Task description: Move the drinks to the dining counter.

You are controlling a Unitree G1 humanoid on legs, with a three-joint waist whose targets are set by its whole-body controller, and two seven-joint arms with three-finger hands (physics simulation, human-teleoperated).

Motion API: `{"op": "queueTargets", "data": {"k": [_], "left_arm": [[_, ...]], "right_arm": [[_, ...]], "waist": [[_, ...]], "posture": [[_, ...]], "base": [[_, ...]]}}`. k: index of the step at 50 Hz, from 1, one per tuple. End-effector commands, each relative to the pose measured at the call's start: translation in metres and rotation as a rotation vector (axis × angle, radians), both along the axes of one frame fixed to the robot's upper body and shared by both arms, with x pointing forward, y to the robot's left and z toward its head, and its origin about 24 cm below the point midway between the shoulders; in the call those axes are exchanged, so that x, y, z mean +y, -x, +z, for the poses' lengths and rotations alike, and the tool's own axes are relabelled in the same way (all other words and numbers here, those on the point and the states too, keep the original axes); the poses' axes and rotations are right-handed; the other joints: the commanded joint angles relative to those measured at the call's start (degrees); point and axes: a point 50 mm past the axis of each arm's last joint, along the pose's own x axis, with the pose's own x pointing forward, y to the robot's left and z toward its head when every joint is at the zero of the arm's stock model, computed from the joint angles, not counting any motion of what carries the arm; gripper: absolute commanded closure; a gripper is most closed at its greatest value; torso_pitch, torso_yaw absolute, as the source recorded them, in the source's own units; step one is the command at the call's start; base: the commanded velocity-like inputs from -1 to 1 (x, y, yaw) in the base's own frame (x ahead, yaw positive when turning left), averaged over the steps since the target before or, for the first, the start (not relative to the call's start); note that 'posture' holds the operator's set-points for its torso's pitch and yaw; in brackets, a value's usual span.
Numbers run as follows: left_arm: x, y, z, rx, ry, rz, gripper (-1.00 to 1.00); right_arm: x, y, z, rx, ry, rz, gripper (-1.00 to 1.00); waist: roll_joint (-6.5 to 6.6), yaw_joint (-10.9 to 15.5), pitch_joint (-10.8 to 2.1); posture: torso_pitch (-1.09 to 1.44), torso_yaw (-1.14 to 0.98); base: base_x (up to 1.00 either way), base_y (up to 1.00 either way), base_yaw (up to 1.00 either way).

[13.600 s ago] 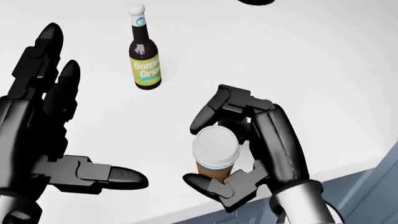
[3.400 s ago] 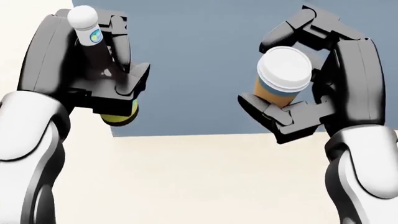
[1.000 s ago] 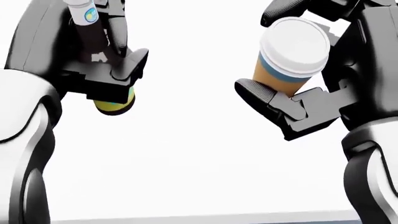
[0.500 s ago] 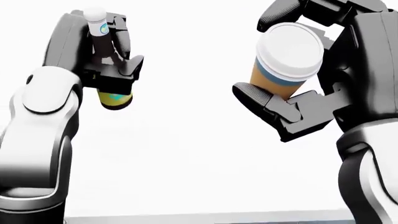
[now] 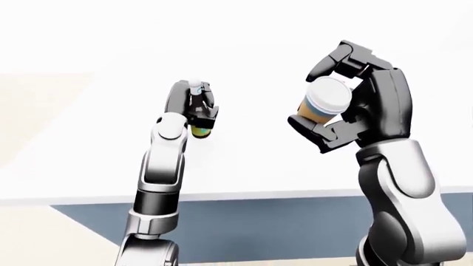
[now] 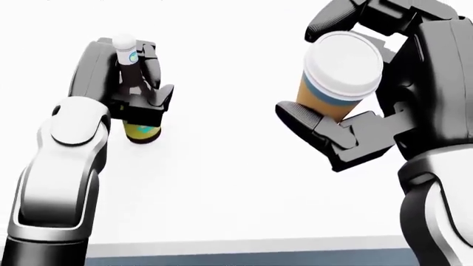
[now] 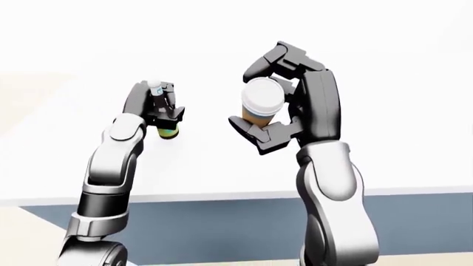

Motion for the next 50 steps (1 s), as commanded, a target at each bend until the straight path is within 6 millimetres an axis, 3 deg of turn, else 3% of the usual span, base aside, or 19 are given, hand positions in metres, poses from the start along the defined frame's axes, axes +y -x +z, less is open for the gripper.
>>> {"op": "queueTargets", "data": {"k": [1,13,17,29,31,38,45,50], "left_arm": [[0.000,0.000,0.022,-0.109,-0.002,0.000,1.00],[-0.002,-0.001,0.018,-0.102,-0.014,-0.001,1.00],[-0.002,-0.001,0.020,-0.103,-0.011,0.000,0.51],[-0.002,0.002,0.020,-0.104,-0.009,-0.001,0.04],[-0.001,0.002,0.020,-0.104,-0.010,-0.001,-0.23],[0.004,0.005,0.023,-0.110,-0.005,0.005,-0.33],[0.006,0.008,0.024,-0.113,-0.002,0.005,-0.58],[0.012,0.016,0.026,-0.121,0.003,0.011,-0.52]], "right_arm": [[0.000,0.007,0.013,-0.091,-0.002,-0.001,1.00],[0.000,0.006,0.012,-0.090,-0.006,0.000,1.00],[0.000,0.006,0.012,-0.090,-0.006,0.000,1.00],[0.000,0.007,0.012,-0.088,-0.007,0.000,1.00],[-0.001,0.007,0.012,-0.088,-0.008,-0.001,1.00],[0.000,0.005,0.011,-0.087,-0.007,-0.001,1.00],[0.000,0.005,0.010,-0.086,-0.006,0.001,1.00],[0.000,0.004,0.010,-0.083,-0.005,-0.001,1.00]], "waist": [[-0.02,0.0,-1.50],[0.12,-0.1,-1.79],[0.11,-0.1,-1.76],[0.10,-0.1,-1.80],[0.11,-0.1,-1.81],[0.14,-0.1,-1.81],[0.19,-0.1,-1.81],[0.25,-0.1,-1.83]], "posture": [[0.00,0.00],[0.00,0.00],[0.00,0.00],[0.00,0.00],[0.00,0.00],[0.00,0.00],[0.00,0.00],[0.00,0.00]], "base": [[0.00,0.00,0.00],[0.00,0.00,0.00],[0.00,0.00,0.00],[0.00,0.00,0.00],[0.00,0.00,0.00],[0.00,0.00,0.00],[0.00,0.00,0.00],[0.00,0.00,0.00]]}}
